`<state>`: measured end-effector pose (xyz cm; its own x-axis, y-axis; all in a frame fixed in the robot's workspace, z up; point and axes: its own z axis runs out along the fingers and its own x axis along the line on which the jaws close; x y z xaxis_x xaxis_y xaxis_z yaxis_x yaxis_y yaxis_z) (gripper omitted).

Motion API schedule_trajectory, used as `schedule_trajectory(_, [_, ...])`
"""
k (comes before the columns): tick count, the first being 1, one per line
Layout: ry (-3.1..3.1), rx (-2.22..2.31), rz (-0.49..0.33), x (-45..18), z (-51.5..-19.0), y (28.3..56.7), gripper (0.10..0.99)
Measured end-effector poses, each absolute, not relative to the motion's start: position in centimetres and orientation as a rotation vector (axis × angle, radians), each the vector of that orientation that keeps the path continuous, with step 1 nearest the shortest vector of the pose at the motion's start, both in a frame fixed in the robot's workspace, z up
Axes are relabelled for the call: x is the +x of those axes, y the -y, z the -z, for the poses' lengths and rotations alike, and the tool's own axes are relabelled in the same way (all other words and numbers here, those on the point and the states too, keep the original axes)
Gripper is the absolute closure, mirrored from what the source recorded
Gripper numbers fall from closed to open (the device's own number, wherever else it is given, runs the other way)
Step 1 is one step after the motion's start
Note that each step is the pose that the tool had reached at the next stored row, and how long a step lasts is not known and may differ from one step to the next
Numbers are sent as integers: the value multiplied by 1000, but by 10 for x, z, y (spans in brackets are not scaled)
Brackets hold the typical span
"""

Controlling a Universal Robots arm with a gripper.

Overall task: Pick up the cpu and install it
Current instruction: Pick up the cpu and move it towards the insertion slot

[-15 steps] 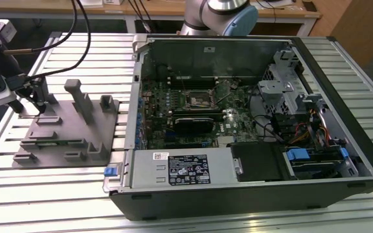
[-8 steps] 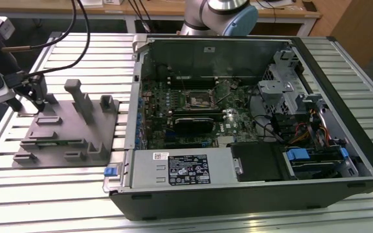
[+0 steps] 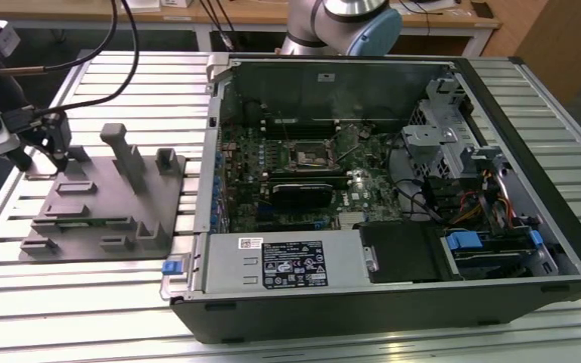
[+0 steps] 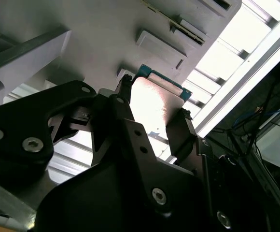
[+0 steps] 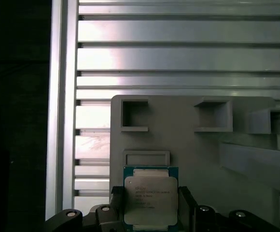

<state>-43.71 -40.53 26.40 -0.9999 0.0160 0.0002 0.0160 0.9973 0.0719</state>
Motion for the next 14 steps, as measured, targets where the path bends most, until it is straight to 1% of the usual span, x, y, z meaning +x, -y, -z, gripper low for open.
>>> schedule_trajectory(9, [-3139,25,-114,-437,-270,405,549])
schedule_trajectory(14, [-3139,25,-114,-437,-282,405,549])
